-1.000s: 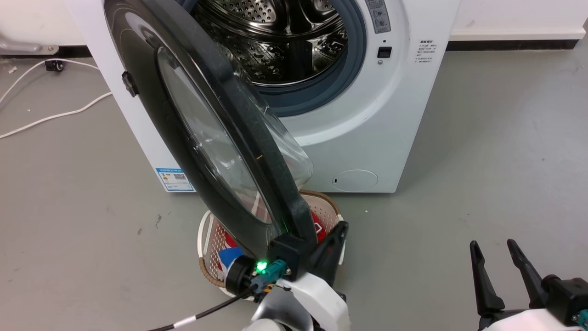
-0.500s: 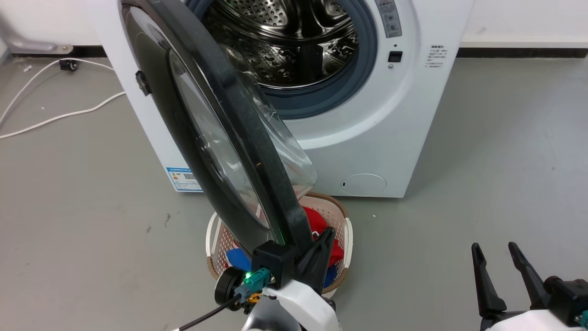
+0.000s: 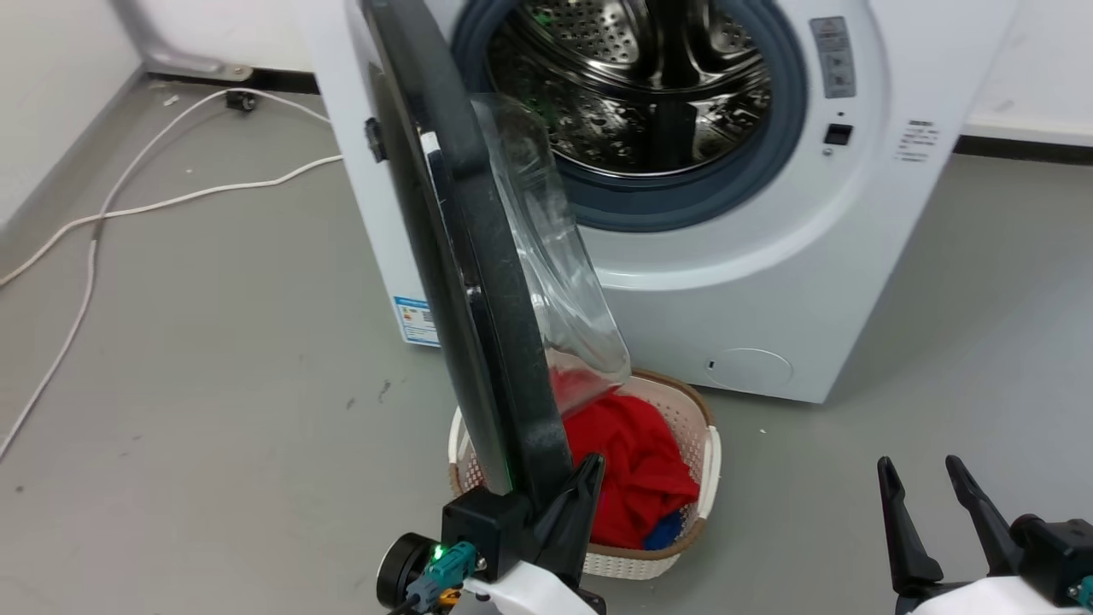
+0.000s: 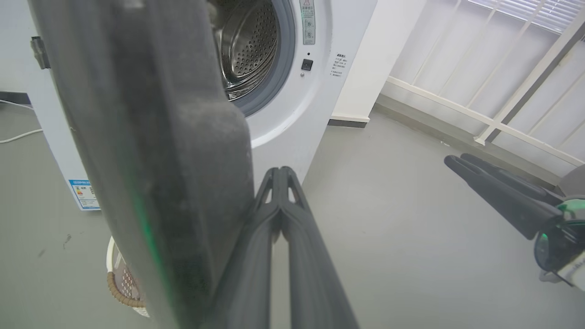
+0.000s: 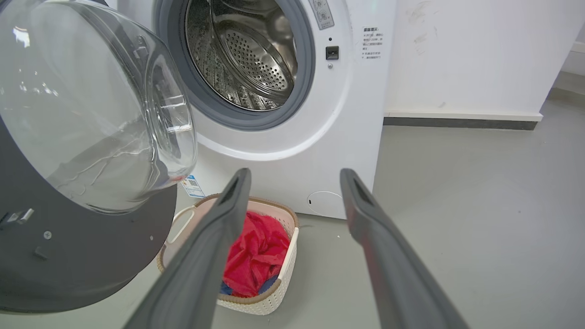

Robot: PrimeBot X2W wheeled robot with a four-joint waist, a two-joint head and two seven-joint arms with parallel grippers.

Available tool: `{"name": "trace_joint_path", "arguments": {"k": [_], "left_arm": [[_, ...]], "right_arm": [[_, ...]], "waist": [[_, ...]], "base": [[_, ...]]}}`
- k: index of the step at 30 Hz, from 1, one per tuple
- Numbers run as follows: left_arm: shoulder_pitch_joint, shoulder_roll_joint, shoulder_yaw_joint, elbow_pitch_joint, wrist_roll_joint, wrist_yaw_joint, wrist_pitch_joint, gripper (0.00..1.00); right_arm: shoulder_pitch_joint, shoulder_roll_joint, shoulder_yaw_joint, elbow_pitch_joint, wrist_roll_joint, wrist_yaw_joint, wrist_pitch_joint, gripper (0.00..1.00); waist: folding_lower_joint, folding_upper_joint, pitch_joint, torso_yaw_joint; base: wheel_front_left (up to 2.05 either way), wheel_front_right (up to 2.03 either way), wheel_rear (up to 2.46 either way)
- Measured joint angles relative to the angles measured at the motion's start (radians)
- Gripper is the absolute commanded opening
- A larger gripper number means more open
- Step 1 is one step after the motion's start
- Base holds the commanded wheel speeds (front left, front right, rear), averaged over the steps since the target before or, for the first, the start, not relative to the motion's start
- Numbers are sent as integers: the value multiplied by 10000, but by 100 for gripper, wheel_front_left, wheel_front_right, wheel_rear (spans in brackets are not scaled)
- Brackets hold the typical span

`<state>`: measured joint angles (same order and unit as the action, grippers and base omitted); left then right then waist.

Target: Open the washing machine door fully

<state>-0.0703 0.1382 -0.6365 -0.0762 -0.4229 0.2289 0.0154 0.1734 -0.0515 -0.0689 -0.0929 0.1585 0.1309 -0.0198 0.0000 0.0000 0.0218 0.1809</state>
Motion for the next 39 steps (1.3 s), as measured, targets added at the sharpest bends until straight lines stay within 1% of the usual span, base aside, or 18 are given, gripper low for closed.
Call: {"name": "trace_joint_path", "arguments": {"k": [6,13,16,20,28,33,35,39], "left_arm": [[320,211,104,-341,54,238,-19,0],[611,466,589,-700,48,660,-211,0],[680,585,915,-780,-38,807,-362,0],[686,920,1569,-796,-171,978,-560,0],[583,1574,2915,-594,-681,978,-1028,0],[314,1843,3793,-309,-1220,867,-1340,0],[217,1919,4211,-127,-1563,742,-1521,0],[-12,2100,5022,336,-1988,700,-1856,0]], "right_arm": [[59,2,-21,-6,4,-2,61,100],[51,6,-100,-12,6,-2,130,100],[6,4,-88,-23,2,-2,161,100],[-74,6,-79,-86,-12,0,201,100],[-298,-23,-35,-430,-113,0,382,100],[-477,-328,-86,-685,-98,-2,583,100],[-575,-435,-107,-794,-84,0,640,100],[-782,-665,-88,-968,-35,0,736,100]], "waist": [[0,0,-54,741],[0,0,-29,1594],[0,0,20,1913],[0,0,135,2214],[0,0,677,2330],[0,0,1241,2210],[0,0,1493,2137],[1,0,1993,1958]], "base": [[0,0,0],[0,0,0],[0,0,0],[0,0,0],[0,0,0],[0,0,0],[0,0,0],[0,0,0]]}}
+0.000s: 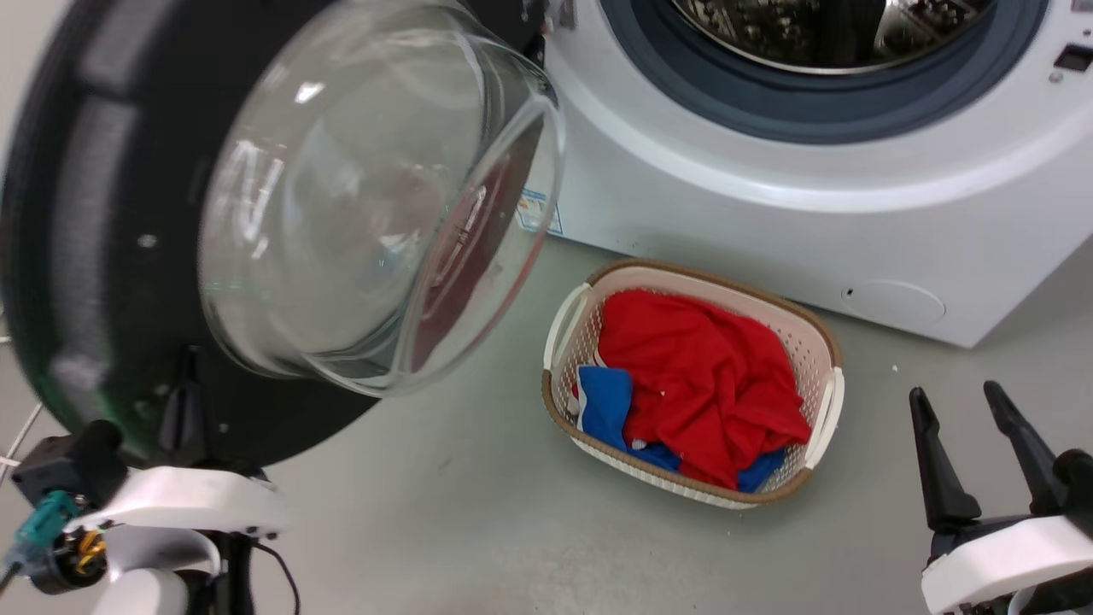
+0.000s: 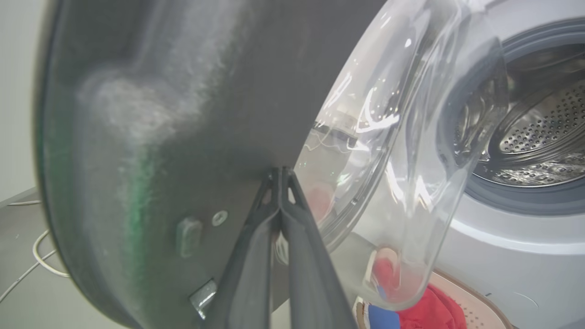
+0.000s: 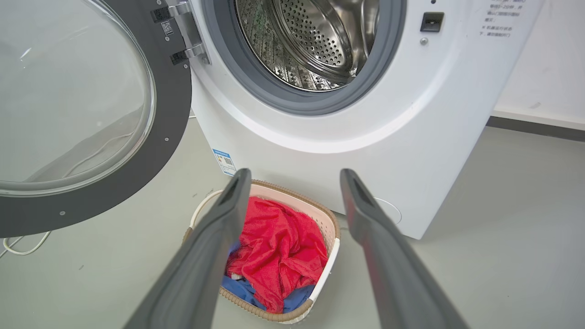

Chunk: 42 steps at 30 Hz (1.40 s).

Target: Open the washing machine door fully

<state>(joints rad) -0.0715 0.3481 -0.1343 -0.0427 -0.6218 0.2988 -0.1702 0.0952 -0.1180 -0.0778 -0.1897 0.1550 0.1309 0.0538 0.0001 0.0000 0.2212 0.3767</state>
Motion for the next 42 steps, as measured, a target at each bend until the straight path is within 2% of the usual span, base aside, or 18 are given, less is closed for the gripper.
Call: {"name": "trace_joint_path", "arguments": {"k": [12,23,30,38,42], "left_arm": [[-878,679,1703,1626,-947,-362,-458,0],[-1268,961,2109,2761,-1174,-869,-675,0],[-597,629,1764,2274,-627,-863,-817,0],[668,236,1112,888,219,-608,-884,0],[944,196,702,272,378,-616,-700,0]], "right_arm": [[-495,-514,-92,-169,242,0,96,100],[-606,-589,-67,4,305,-2,65,100],[-583,-322,40,343,303,0,-125,100],[-287,100,130,811,270,-2,-280,100],[-82,293,148,974,226,0,-359,100]], "waist": [[1,0,1152,-567],[0,0,1152,-719],[0,0,565,-689],[-1,0,-509,-646],[-2,0,-1078,-663]], "base": [[0,0,0],[0,0,0],[0,0,0],[0,0,0],[0,0,0]]}}
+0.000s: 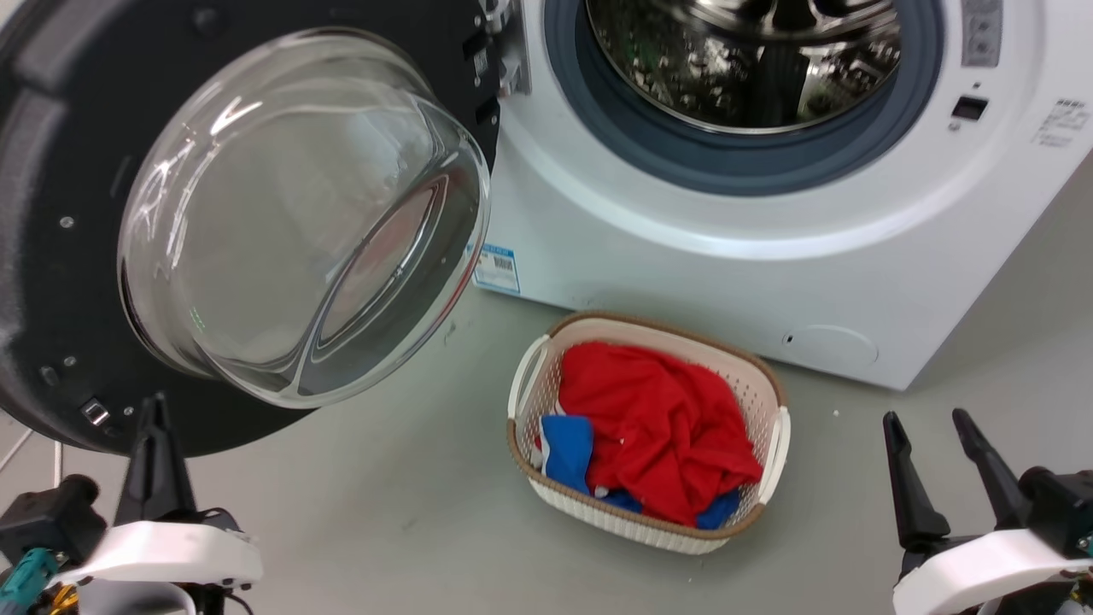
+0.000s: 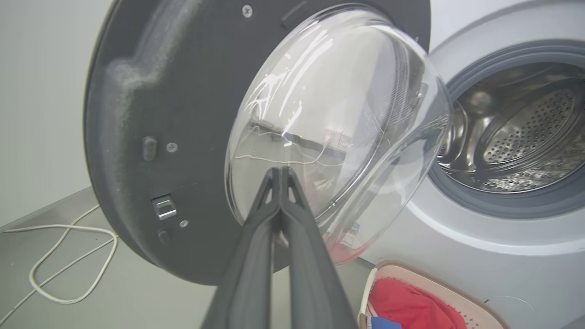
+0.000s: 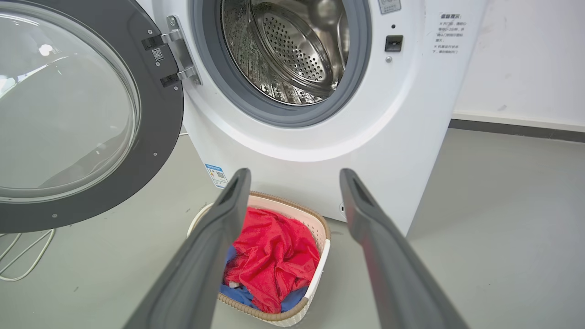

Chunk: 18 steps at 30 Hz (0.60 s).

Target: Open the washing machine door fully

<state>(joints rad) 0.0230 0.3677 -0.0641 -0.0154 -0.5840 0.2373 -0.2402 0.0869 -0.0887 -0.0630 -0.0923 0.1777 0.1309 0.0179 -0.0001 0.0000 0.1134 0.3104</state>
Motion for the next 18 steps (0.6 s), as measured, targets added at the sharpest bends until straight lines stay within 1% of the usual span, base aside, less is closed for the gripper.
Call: {"name": "trace_joint_path", "arguments": {"k": [6,11,13,14,15,16,18], "left_arm": [[4,236,-646,-690,378,-86,614,0],[-135,155,-1361,-1055,637,-213,988,0],[-258,35,-1664,-1087,721,-263,1104,39],[-313,-25,-1845,-1081,780,-284,1154,50],[-348,-65,-2004,-1049,865,-332,1193,81],[-395,-125,-2171,-1007,915,-355,1235,100],[-534,-230,-2410,-855,1074,-422,1227,100]], "right_arm": [[204,190,123,186,-17,0,-33,100],[244,274,215,247,-29,-2,-100,100],[240,291,244,251,-31,0,-130,100],[240,301,249,253,-38,0,-148,100],[237,307,265,257,-52,-2,-153,100],[235,309,263,261,-65,-2,-174,100],[223,318,334,272,-127,-2,-173,100]], "waist": [[-1,0,-728,-187],[-1,0,-1043,-720],[-1,0,-1111,-982],[0,0,-1139,-1120],[-1,0,-1165,-1256],[-1,0,-1189,-1396],[-1,0,-1230,-1666]], "base": [[0,0,0],[0,0,0],[0,0,0],[0,0,0],[0,0,0],[0,0,0],[0,0,0]]}}
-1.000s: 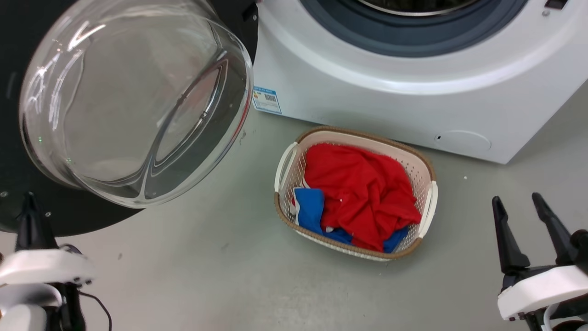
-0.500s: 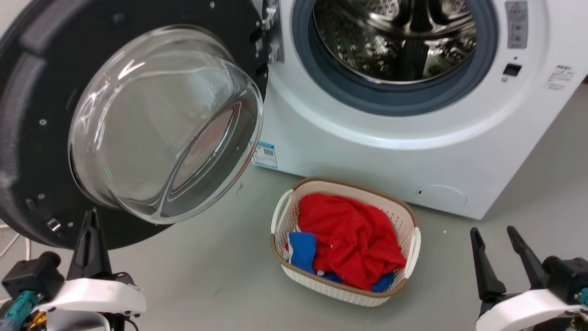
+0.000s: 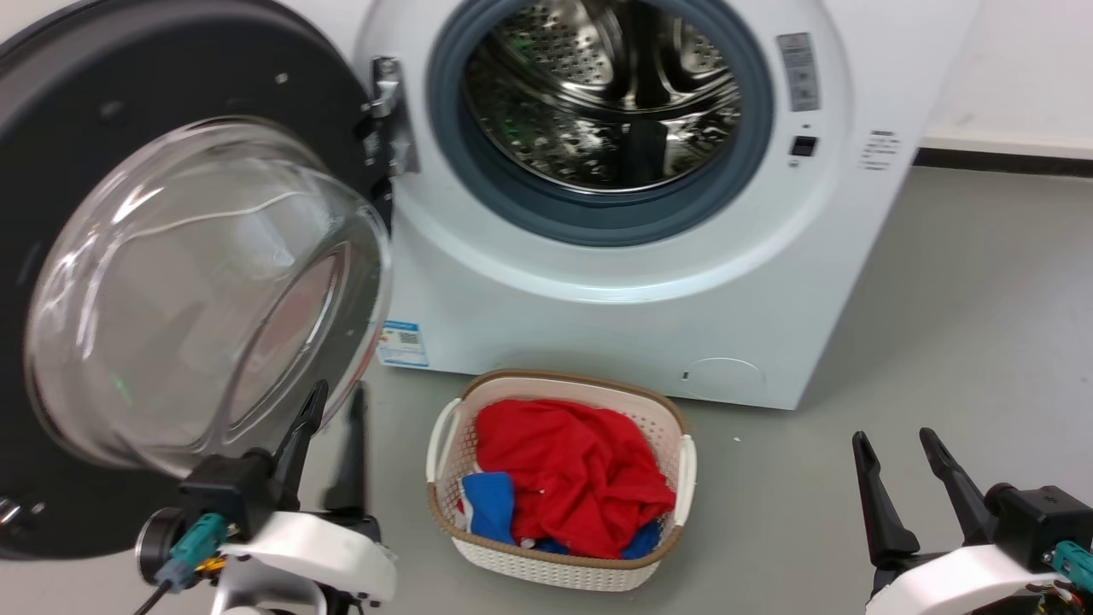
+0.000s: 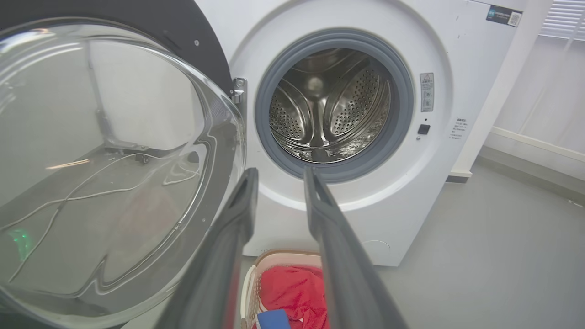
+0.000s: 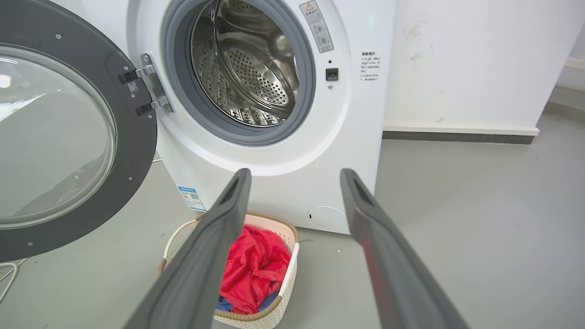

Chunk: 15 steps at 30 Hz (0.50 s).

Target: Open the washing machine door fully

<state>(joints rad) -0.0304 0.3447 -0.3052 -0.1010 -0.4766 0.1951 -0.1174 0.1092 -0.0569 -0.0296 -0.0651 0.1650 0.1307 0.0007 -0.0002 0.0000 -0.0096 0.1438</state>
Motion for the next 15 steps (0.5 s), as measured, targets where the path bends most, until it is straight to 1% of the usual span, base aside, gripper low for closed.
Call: {"name": "trace_joint_path", "arguments": {"k": [6,11,15], "left_arm": [[-213,-240,-430,665,282,-65,-297,100],[-235,-384,-433,1344,320,-42,-717,100],[-82,-428,-316,1847,265,29,-961,100]], "right_arm": [[-19,15,52,-21,-90,0,2,100],[15,21,121,-117,-174,0,13,100],[205,21,203,-224,-184,0,56,100]], "waist": [[1,0,-126,-807],[1,0,-214,-1409],[1,0,-303,-1751]], "base": [[0,0,0],[0,0,0],[0,0,0]]}}
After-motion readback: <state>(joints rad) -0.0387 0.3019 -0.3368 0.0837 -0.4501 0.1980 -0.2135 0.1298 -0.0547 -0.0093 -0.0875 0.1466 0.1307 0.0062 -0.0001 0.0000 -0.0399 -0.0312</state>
